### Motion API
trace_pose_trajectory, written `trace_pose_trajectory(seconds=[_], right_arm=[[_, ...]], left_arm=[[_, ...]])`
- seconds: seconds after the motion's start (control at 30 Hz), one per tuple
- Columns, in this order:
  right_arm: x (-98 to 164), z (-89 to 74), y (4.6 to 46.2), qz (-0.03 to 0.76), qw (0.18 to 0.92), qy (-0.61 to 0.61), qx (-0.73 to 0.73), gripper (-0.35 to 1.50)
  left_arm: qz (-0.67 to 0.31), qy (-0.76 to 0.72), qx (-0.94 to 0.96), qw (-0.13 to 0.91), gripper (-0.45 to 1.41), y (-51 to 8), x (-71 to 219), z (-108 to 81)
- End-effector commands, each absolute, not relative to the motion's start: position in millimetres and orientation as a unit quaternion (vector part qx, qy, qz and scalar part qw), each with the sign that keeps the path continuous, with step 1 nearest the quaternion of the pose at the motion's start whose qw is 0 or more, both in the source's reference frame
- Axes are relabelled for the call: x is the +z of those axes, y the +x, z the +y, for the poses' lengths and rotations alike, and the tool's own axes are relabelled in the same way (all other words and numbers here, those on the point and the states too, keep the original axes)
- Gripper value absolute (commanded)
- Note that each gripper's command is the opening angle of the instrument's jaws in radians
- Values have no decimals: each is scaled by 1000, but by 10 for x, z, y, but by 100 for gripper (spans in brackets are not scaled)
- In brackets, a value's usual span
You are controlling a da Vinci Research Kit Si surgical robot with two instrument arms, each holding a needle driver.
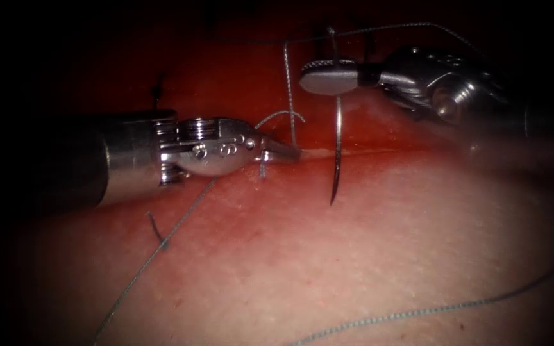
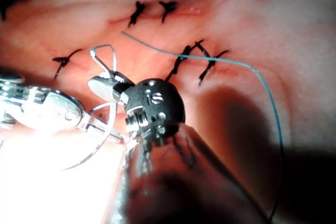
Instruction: Wound Closure
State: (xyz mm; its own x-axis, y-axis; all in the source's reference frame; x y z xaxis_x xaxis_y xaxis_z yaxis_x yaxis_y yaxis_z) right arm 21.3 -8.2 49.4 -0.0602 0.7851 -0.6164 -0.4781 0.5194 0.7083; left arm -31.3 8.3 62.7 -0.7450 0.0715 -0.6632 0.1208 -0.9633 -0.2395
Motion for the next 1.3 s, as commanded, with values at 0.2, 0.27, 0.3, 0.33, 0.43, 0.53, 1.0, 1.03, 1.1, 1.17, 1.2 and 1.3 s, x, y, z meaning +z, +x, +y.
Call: trace_pose_trajectory(seconds=[0.2,0.27,0.3,0.33,0.43,0.53,1.0,1.03,1.1,1.17,1.2,1.3], right_arm=[[502,-77,224,587,693,91,409,-35],[504,-76,226,592,705,67,384,-35],[506,-75,228,596,712,51,368,-35],[508,-75,230,598,718,39,355,-35],[514,-71,236,604,731,-7,316,-35],[517,-69,242,607,743,-50,279,-35],[526,-87,254,599,765,-141,191,-35],[526,-88,254,596,768,-147,184,-35],[525,-95,258,593,771,-167,164,-35],[525,-101,261,587,775,-184,146,-35],[525,-104,263,586,775,-188,141,-35],[528,-112,269,581,779,-203,118,-35]], left_arm=[[152,341,-927,26,-45,-321,638,87],[155,325,-932,29,-45,-319,640,87],[160,315,-935,31,-45,-318,640,86],[161,310,-936,31,-45,-317,641,85],[185,283,-941,27,-43,-314,641,78],[198,269,-943,16,19,-314,642,71],[211,257,-943,-4,62,-314,639,66],[211,257,-943,-4,61,-314,639,66],[212,256,-943,-6,51,-314,637,65],[212,256,-943,-6,51,-314,637,65],[212,257,-943,-6,51,-314,637,65],[212,257,-943,-6,47,-314,636,66]])
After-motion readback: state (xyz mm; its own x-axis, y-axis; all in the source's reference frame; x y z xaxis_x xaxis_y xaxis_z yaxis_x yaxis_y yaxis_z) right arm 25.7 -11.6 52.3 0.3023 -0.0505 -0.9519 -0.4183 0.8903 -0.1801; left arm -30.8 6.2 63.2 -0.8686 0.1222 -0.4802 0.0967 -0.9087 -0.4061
